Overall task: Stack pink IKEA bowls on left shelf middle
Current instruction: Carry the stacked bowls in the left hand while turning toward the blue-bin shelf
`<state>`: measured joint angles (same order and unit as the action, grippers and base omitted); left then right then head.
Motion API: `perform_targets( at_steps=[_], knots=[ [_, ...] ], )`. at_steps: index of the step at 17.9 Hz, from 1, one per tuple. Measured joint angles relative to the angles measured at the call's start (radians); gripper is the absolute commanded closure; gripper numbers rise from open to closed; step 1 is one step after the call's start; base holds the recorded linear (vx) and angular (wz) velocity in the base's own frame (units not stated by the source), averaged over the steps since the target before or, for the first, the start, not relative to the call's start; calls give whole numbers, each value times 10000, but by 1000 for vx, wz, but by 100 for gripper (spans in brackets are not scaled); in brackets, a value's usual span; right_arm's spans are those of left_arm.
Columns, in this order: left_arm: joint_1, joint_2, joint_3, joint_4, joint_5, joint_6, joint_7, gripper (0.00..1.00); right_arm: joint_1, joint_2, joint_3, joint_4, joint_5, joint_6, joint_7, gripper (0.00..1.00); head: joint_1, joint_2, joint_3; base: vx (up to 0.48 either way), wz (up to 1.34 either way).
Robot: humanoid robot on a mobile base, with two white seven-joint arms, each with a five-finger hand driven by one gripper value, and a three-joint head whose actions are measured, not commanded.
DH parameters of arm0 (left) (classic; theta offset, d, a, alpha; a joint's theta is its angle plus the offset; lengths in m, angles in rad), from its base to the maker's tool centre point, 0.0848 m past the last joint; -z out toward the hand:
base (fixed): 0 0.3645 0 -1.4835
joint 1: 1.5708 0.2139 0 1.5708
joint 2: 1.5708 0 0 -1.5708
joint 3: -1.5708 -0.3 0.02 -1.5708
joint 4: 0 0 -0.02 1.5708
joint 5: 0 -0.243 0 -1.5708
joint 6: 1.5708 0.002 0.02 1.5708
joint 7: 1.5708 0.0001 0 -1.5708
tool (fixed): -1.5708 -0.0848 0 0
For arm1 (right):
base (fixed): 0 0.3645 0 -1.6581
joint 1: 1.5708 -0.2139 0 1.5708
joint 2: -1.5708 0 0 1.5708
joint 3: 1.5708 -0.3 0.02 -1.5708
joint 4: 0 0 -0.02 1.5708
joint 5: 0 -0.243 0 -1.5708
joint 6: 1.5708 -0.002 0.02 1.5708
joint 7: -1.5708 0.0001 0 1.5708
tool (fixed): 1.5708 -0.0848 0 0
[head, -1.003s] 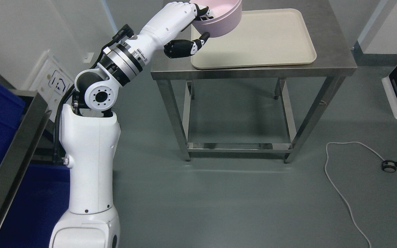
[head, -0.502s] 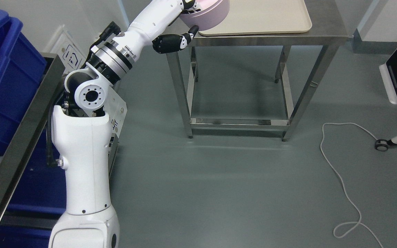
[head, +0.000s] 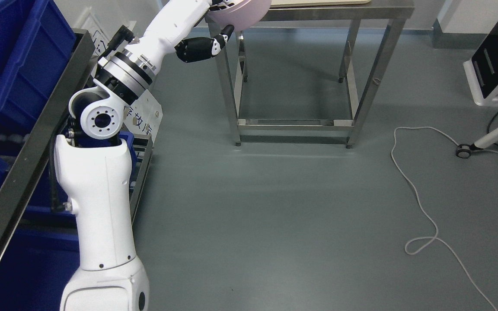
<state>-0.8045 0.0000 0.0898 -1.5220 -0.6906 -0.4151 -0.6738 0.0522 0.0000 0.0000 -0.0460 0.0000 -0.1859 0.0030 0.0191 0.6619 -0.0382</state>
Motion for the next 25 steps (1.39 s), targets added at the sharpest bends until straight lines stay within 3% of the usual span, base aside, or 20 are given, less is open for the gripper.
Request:
perform_targets(
  at_steps=[11, 18, 25],
  knots=[
    [-694, 57, 593, -54, 501, 92, -12, 97, 2, 0, 0, 0, 0, 0, -2, 0, 0, 2, 0, -283, -19],
    [-684, 425, 1028, -75, 563, 71, -59, 97, 0, 0, 0, 0, 0, 0, -67, 0, 0, 2, 0, -218, 799],
    [-666, 266, 838, -186, 576, -12, -78, 97, 0, 0, 0, 0, 0, 0, -10, 0, 0, 3, 0, -163, 955]
  ],
)
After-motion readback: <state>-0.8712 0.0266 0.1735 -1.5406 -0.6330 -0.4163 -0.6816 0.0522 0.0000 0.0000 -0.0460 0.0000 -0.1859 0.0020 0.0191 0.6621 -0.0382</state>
